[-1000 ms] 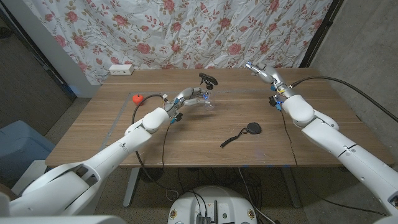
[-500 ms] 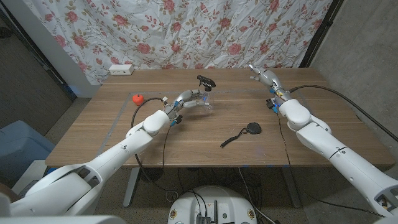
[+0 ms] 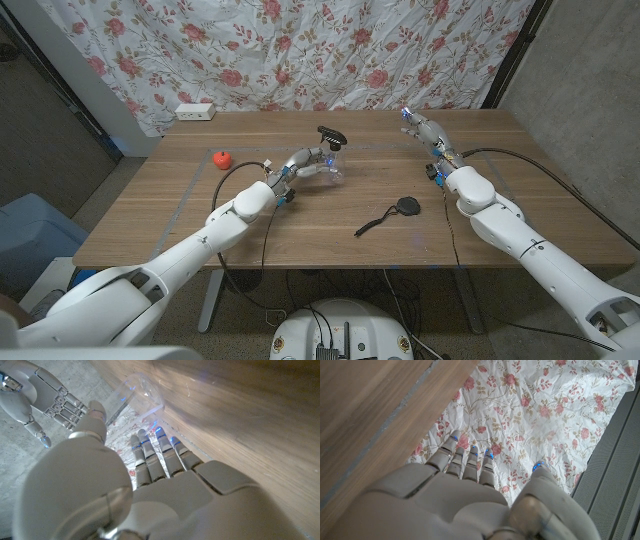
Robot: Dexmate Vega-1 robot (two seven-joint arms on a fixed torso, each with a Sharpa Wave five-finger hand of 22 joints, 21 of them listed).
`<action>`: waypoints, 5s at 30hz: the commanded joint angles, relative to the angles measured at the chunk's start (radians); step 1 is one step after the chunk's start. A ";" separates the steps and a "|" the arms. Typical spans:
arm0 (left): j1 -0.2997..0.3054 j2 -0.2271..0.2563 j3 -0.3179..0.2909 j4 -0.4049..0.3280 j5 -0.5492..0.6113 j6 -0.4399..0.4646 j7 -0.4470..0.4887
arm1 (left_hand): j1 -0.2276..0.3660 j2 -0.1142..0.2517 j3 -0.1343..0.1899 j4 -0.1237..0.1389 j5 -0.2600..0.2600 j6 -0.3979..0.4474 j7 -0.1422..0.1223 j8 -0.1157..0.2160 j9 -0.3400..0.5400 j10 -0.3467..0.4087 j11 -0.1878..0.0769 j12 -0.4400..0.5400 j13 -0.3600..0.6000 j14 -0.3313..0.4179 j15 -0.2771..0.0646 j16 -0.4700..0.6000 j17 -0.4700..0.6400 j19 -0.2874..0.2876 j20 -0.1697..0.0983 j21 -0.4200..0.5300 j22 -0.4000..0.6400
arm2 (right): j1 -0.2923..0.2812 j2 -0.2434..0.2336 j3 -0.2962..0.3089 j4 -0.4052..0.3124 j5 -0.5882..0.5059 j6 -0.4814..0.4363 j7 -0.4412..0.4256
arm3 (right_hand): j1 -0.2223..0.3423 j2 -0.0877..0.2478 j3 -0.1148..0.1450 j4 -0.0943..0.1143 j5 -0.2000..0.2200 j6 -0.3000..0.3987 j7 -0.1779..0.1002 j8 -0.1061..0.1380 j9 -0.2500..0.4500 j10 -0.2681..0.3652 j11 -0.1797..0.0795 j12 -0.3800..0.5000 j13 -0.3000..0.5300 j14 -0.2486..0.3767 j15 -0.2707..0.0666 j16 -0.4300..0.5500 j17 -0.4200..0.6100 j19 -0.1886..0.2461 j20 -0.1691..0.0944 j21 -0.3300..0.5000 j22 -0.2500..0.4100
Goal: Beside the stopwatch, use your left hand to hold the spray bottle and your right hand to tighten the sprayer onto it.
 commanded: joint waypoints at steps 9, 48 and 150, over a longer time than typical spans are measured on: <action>0.020 0.002 0.007 -0.020 -0.009 0.040 0.009 | 0.015 0.007 -0.002 0.011 0.006 0.041 -0.051 0.085 0.006 -0.020 -0.009 0.004 -0.015 -0.019 -0.125 -0.004 -0.001 -0.021 0.009 -0.004 0.002 | 0.013 0.073 -0.006 0.136 0.100 0.093 0.050 | -0.022 0.004 -0.003 0.011 0.003 0.001 0.007 0.004 0.001 -0.004 -0.002 -0.001 0.002 -0.009 -0.002 -0.001 -0.003 -0.014 0.002 0.001 0.002; -0.003 -0.001 0.008 0.055 -0.055 0.003 -0.060 | -0.003 -0.033 -0.023 0.013 0.007 -0.070 -0.042 -0.112 0.006 -0.237 0.052 -0.008 -0.138 -0.233 -0.050 -0.015 -0.009 -0.070 0.019 -0.001 0.001 | 0.035 0.126 -0.014 0.212 0.135 0.127 0.055 | -0.050 0.008 -0.002 0.009 0.008 -0.017 -0.032 -0.003 0.000 0.004 -0.015 0.003 0.001 -0.002 -0.015 0.000 -0.019 -0.012 -0.004 0.008 0.001; 0.070 0.046 -0.169 0.109 -0.355 -0.116 -0.230 | -0.213 -0.030 -0.068 0.058 -0.011 -0.443 0.009 -0.323 0.003 -0.658 0.125 -0.004 -0.250 -0.642 0.054 -0.009 -0.008 -0.371 -0.007 -0.003 -0.001 | 0.016 0.214 0.034 0.290 0.304 0.165 0.113 | -0.133 0.015 -0.001 0.009 0.011 -0.170 0.012 0.003 -0.002 -0.117 -0.011 -0.004 -0.003 -0.112 0.006 -0.014 -0.049 -0.177 -0.007 0.003 0.002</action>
